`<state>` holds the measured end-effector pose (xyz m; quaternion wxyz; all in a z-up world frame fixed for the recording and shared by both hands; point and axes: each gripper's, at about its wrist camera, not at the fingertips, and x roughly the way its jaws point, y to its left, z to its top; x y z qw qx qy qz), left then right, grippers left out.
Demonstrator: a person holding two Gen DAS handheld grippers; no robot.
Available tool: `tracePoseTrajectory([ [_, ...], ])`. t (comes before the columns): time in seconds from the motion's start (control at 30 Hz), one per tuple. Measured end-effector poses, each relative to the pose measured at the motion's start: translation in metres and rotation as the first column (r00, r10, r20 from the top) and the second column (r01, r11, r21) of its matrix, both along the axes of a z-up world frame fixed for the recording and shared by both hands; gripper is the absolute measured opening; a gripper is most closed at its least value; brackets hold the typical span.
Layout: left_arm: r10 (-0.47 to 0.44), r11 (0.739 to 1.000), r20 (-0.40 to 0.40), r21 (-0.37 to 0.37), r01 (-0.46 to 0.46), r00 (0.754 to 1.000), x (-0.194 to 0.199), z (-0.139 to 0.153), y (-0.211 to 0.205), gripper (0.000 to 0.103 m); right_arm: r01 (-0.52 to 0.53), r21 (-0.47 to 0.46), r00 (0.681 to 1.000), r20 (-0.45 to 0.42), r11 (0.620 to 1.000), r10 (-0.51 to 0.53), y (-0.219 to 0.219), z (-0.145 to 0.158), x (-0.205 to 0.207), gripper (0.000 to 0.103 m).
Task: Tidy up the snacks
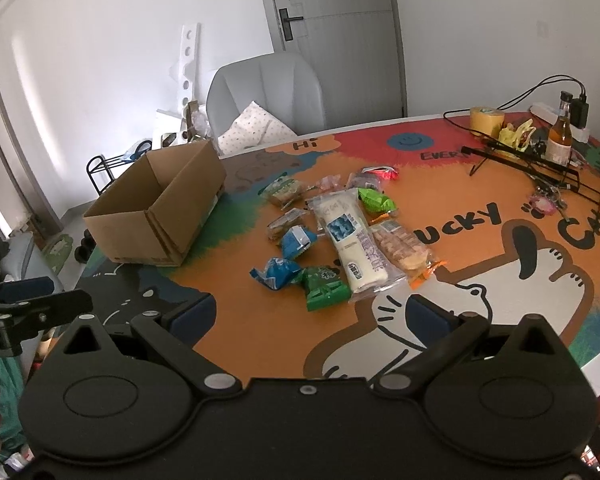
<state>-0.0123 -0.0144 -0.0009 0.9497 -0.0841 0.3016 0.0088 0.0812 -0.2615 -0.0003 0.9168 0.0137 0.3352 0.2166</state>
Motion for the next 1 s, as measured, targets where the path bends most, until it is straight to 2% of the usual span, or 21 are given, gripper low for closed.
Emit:
tracePoseTrajectory([
  [0.47,-0.022,1.000,-0.021,0.003,0.022,1.000,0.022,-0.007,-0.006,0.103,0.022,0.001,1.000,-0.003,1.000,-0.022,-0.009,-0.010,0.012,0.103],
  [0.6,-0.022,0.999,-0.025,0.025,0.023,0.999,0.033,-0.011,-0.011,0.103,0.024,-0.007,1.000,-0.005,1.000,-0.024,-0.012,-0.017,0.019,0.103],
  [1.0,-0.092,0.996,-0.049,-0.015,0.091,0.995,0.074,-0.030,-0.027,0.103,0.025,0.016,0.999,0.029,1.000,-0.025,-0.030,-0.036,0.043,0.102],
])
